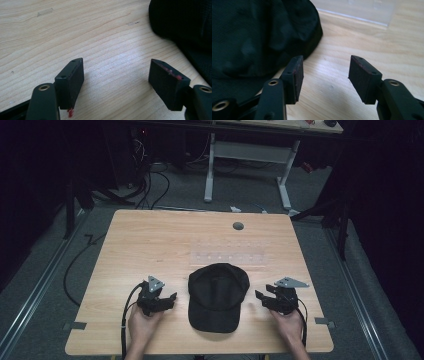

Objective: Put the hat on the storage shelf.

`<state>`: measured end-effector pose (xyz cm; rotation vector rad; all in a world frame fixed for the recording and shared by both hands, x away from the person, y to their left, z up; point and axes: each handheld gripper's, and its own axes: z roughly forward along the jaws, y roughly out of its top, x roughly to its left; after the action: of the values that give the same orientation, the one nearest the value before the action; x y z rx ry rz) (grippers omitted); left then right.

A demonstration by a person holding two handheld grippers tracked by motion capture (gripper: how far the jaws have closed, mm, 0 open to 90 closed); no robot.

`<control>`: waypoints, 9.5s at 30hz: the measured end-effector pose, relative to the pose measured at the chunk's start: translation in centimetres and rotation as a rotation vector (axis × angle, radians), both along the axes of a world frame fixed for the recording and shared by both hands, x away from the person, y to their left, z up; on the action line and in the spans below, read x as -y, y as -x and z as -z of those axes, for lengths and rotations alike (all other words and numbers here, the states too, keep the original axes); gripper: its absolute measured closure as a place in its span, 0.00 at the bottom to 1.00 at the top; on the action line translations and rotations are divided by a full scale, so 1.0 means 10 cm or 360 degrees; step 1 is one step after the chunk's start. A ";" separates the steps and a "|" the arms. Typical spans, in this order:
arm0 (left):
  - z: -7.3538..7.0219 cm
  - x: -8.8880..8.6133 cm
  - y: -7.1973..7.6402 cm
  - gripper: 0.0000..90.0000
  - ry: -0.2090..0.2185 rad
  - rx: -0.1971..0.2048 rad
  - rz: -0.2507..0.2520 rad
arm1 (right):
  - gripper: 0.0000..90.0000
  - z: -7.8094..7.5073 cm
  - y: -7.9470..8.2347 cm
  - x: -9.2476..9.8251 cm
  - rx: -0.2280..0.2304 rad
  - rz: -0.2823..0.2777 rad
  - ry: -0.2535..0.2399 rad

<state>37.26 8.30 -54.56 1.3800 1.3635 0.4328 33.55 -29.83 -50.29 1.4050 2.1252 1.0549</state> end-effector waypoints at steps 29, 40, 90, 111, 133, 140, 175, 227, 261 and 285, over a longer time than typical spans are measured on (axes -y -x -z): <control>-0.01 -0.01 0.00 0.32 0.0016 -0.0006 -0.0001 | 0.52 -0.34 -0.21 -0.42 0.0030 -0.0209 -0.0038; -0.01 -0.01 0.00 0.32 0.0018 -0.0005 -0.0001 | 0.52 -0.39 -0.37 -0.63 0.0038 -0.0208 0.0023; 0.00 -0.01 0.00 0.32 0.0012 -0.0002 -0.0002 | 0.95 -0.31 -0.38 -0.60 0.0053 -0.0345 -0.0063; -0.01 -0.01 0.00 0.34 0.0015 -0.0001 -0.0011 | 0.95 -0.56 -0.23 -0.38 0.0160 -0.0370 -0.0125; -0.02 0.04 0.05 0.27 -0.0031 -0.0050 0.0113 | 0.95 -0.77 -0.09 -0.23 0.0274 -0.0381 -0.0173; -0.19 0.14 0.23 0.30 0.0097 -0.0049 0.0315 | 0.95 -0.79 -0.08 -0.22 0.0301 -0.0396 -0.0195; -0.67 0.63 0.40 0.23 0.0365 -0.0250 0.0906 | 0.95 -0.90 -0.02 -0.28 0.0412 -0.0555 -0.0327; -0.87 0.48 0.61 0.95 0.0552 -0.0188 0.1089 | 0.79 -0.96 -0.11 -0.42 0.0553 -0.0539 -0.0309; -1.02 0.27 0.58 0.95 0.0490 -0.0005 0.0864 | 0.41 -0.01 -0.13 -0.03 -0.0099 -0.0117 0.0180; -1.24 0.14 0.41 0.95 0.0503 0.0120 0.0672 | 0.32 0.28 -0.09 0.20 -0.0032 0.0201 0.0190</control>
<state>33.16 6.88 -42.11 1.3250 0.9922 -0.0132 34.41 -31.86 -53.06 1.4764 2.0467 0.8555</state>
